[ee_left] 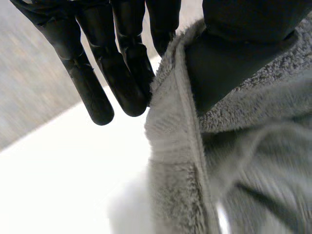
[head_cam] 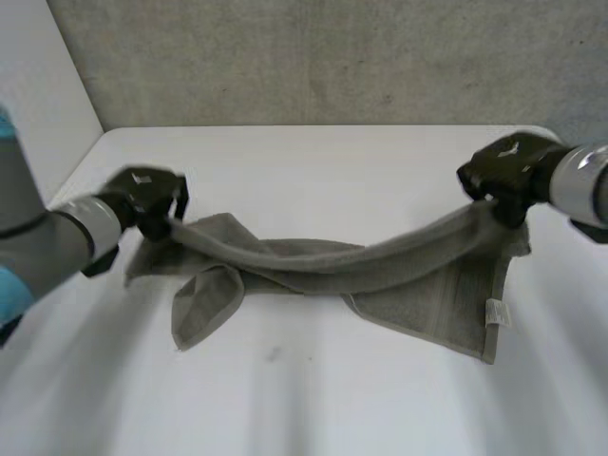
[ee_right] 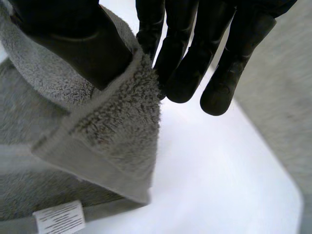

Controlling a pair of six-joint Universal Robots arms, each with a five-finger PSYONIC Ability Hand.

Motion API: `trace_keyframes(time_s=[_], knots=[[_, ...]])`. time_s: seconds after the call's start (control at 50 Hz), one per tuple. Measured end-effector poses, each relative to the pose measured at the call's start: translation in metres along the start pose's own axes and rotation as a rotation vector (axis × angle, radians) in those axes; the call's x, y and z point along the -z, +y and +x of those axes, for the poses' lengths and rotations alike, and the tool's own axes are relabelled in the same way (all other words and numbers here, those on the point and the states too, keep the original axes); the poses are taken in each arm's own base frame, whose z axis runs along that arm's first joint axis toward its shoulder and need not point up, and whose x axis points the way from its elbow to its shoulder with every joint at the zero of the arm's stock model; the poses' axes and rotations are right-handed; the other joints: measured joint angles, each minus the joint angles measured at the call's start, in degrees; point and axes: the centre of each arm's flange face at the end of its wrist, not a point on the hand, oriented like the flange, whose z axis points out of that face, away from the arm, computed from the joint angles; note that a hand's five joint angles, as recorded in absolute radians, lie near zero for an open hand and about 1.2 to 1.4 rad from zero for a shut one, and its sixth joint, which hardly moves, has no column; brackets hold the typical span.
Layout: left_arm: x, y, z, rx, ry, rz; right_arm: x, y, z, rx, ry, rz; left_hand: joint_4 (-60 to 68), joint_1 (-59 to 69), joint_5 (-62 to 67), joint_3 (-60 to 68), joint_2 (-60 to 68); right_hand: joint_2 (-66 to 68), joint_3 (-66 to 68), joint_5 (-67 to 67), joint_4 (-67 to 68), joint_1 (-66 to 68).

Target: Fold the towel.

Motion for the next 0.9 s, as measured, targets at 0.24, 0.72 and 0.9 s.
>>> trace_keyframes(time_s=[0.24, 0.72, 0.9], knots=[[-0.061, -0.022, -0.021, -0.093, -0.049, 0.136, -0.077, -0.014, 0.014, 0.038, 0.126, 0.107, 0.0, 0.0, 0.0, 0.0, 0.0, 0.0, 0.0, 0.0, 0.0, 0.0], [-0.007, -0.168, -0.058, 0.052, -0.279, 0.87, -0.02, -0.114, 0.06, -0.067, 0.431, 0.661, 0.0, 0.1, 0.3, 0.0, 0.0, 0.4, 0.0, 0.2, 0.0, 0.0], [-0.031, -0.017, -0.016, 0.102, -0.167, 0.365, -0.066, -0.023, -0.019, -0.012, 0.078, 0.364, 0.0, 0.1, 0.3, 0.1, 0.0, 0.4, 0.0, 0.2, 0.0, 0.0]])
